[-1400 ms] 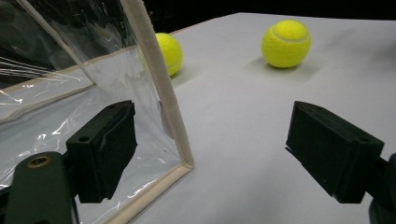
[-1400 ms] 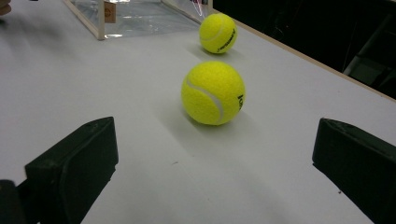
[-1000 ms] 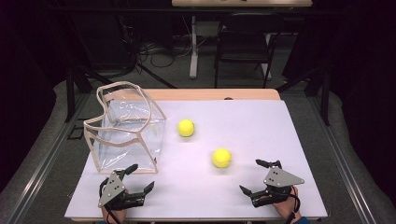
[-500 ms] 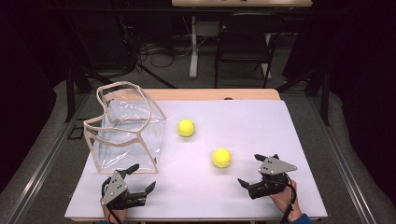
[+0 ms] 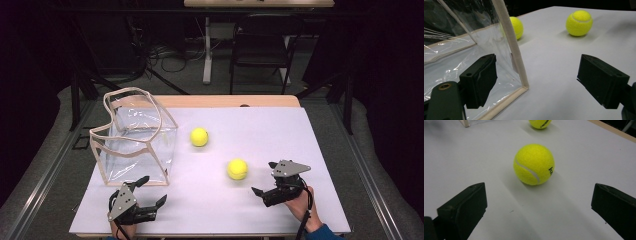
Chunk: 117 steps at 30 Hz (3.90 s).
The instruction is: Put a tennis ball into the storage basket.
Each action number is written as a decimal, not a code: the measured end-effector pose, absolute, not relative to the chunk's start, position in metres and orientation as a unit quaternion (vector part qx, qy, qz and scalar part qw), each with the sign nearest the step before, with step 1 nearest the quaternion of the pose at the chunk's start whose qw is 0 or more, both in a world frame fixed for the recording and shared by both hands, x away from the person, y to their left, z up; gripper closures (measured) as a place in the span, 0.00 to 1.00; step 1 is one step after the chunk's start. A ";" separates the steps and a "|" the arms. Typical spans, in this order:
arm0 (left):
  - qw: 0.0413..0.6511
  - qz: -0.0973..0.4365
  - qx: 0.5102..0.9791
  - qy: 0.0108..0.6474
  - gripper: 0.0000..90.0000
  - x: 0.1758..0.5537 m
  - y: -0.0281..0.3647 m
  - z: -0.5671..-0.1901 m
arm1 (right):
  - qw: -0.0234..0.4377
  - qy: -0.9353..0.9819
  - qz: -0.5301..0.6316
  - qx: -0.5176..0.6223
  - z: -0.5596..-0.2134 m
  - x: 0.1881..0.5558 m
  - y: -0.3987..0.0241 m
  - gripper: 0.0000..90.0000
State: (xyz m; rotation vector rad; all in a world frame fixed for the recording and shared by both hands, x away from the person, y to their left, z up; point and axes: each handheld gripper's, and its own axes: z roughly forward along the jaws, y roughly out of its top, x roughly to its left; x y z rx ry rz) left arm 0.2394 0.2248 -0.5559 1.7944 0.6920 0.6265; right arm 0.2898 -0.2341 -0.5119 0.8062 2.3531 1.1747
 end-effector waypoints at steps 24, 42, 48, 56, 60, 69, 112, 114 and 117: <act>0.529 0.264 0.755 0.283 0.18 0.241 0.225 -0.555 | 0.186 0.851 0.389 0.300 -0.504 0.318 -0.213 0.00; 0.525 0.249 0.765 0.278 0.18 0.244 0.222 -0.555 | 0.160 0.861 0.380 0.297 -0.506 0.334 -0.196 0.00; 0.524 0.247 0.767 0.275 0.18 0.246 0.220 -0.555 | 0.158 0.866 0.373 0.292 -0.506 0.340 -0.188 0.00; 0.524 0.248 0.767 0.275 0.18 0.245 0.220 -0.555 | 0.146 0.872 0.365 0.292 -0.509 0.348 -0.177 0.00; 0.525 0.246 0.768 0.274 0.18 0.245 0.219 -0.555 | 0.146 0.876 0.358 0.287 -0.511 0.350 -0.172 0.00; 0.526 0.243 0.769 0.270 0.18 0.246 0.219 -0.555 | 0.136 0.879 0.355 0.288 -0.519 0.354 -0.167 0.00; 0.528 0.240 0.772 0.261 0.18 0.244 0.217 -0.554 | 0.140 0.890 0.314 0.299 -0.541 0.359 -0.161 0.28; 0.531 0.242 0.770 0.259 0.18 0.243 0.217 -0.554 | 0.142 0.890 0.313 0.300 -0.541 0.358 -0.161 0.28; 0.529 0.241 0.772 0.257 0.18 0.243 0.217 -0.554 | 0.152 0.887 0.317 0.300 -0.538 0.356 -0.163 0.28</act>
